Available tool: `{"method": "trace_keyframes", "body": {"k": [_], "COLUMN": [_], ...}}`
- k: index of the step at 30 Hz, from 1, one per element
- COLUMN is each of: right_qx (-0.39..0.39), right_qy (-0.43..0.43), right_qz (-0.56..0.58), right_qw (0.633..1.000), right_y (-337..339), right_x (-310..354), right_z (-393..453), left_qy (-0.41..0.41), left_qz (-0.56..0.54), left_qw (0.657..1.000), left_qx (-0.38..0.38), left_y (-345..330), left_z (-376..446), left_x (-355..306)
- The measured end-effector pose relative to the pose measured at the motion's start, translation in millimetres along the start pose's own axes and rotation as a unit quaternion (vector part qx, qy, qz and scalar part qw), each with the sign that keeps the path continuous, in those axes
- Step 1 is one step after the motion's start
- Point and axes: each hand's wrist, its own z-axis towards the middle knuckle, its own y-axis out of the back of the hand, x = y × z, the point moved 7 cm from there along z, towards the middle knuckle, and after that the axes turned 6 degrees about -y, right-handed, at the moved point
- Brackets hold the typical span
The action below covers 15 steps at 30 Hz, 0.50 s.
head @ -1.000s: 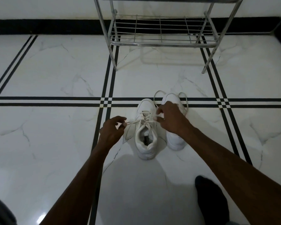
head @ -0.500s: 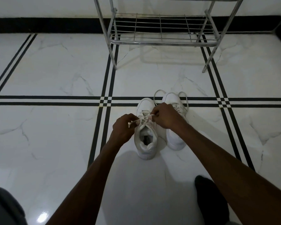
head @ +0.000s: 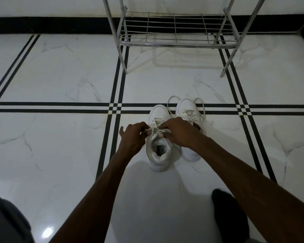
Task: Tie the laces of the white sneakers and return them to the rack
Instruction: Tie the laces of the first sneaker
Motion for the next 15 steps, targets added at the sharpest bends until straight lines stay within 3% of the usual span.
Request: {"method": "trace_keyframes", "body": {"k": [5,11,15], "right_qx": [-0.068,-0.019,-0.016], "right_qy": [-0.015,0.003,-0.011], "right_qz": [0.021,0.023,-0.038], "right_qw": [0.997,1.0,0.999], "right_y": [4.8,1.4,-9.1], "right_x": [-5.9,-12.8,-20.5], "right_z": [9.7,17.2,17.4], "left_qy": [-0.008,-0.081,-0.1], "left_qz": [0.015,0.242,0.283], "left_qw": [1.0,0.967,0.953], "left_qx": [-0.001,-0.006,-0.03], "left_y": [0.1,7.6,7.5], "left_z": [2.1,-1.0,-4.3], "left_x": [3.2,-16.7,-14.9]}}
